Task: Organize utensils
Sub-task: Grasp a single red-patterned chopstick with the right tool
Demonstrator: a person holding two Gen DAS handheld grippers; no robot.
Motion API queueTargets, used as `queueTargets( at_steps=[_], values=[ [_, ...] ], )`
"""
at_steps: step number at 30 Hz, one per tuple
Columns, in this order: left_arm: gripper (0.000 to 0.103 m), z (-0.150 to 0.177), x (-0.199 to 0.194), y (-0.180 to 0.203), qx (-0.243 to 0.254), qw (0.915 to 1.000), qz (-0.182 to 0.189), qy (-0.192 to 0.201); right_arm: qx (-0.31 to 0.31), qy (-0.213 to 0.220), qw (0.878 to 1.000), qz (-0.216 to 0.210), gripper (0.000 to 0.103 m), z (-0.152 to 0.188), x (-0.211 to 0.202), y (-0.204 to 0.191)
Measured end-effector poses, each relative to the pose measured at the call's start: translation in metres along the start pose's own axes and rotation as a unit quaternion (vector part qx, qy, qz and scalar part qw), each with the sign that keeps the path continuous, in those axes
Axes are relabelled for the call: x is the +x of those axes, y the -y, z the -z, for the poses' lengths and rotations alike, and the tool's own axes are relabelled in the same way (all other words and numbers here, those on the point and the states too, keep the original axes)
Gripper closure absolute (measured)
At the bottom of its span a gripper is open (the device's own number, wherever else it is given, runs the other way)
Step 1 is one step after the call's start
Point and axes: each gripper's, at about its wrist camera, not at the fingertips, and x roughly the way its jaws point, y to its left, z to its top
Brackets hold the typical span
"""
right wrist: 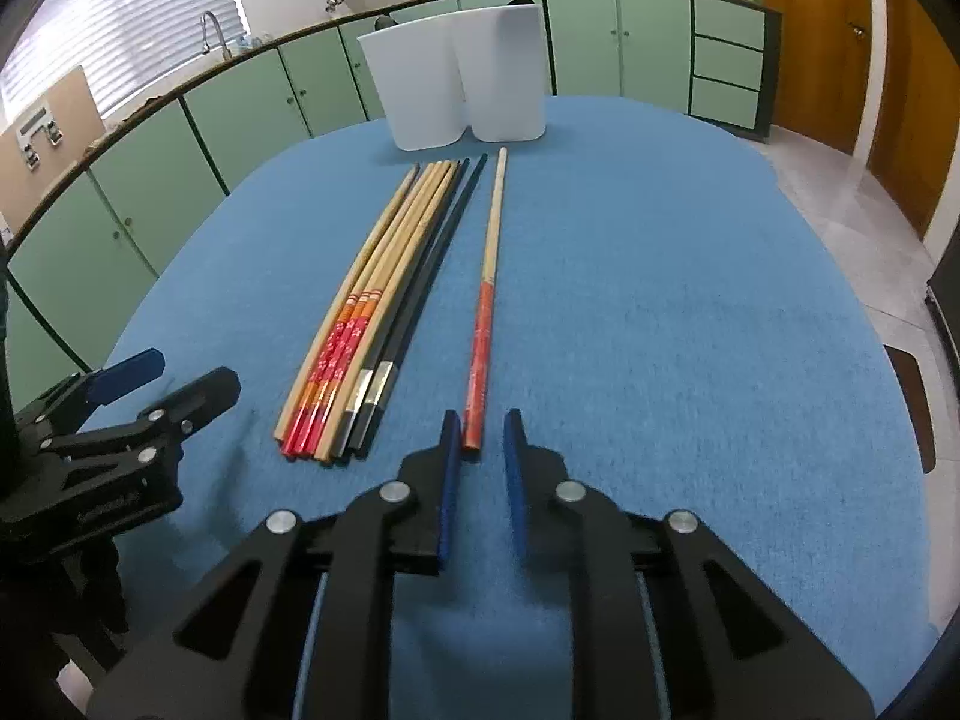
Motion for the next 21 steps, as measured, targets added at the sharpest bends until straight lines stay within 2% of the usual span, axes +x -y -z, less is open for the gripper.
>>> queueTargets(
  at_steps=[7, 10, 12, 17, 18, 19, 21],
  values=[
    [0.016, 0.002, -0.001, -0.002, -0.007, 1.0, -0.004, -0.001, -0.002, 0.001, 1.0, -0.001, 0.084, 0.001, 0.002, -0.004],
    [0.016, 0.003, -0.001, -0.001, -0.004, 1.0, -0.006, -0.005, -0.009, 0.0, 1.0, 0.003, 0.092, -0.001, 0.004, -0.006],
    [0.016, 0.003, -0.001, -0.001, -0.001, 1.0, -0.006, -0.005, -0.016, -0.001, 1.0, -0.005, 0.092, 0.0, 0.003, -0.009],
    [0.016, 0.003, 0.0, -0.002, -0.005, 0.9999, -0.006, -0.008, -0.024, -0.004, 1.0, 0.002, 0.085, -0.002, 0.006, -0.016],
    [0.016, 0.002, 0.001, -0.002, -0.005, 0.9999, -0.006, -0.008, -0.028, -0.005, 1.0, 0.006, 0.087, -0.002, 0.007, -0.017],
    [0.016, 0.001, 0.002, -0.002, -0.005, 0.9999, -0.005, -0.009, -0.032, -0.006, 0.999, 0.007, 0.095, -0.003, 0.007, -0.018],
    [0.016, 0.001, 0.002, -0.001, -0.003, 1.0, -0.003, -0.008, -0.031, -0.005, 1.0, 0.004, 0.096, -0.003, 0.007, -0.017]
  ],
)
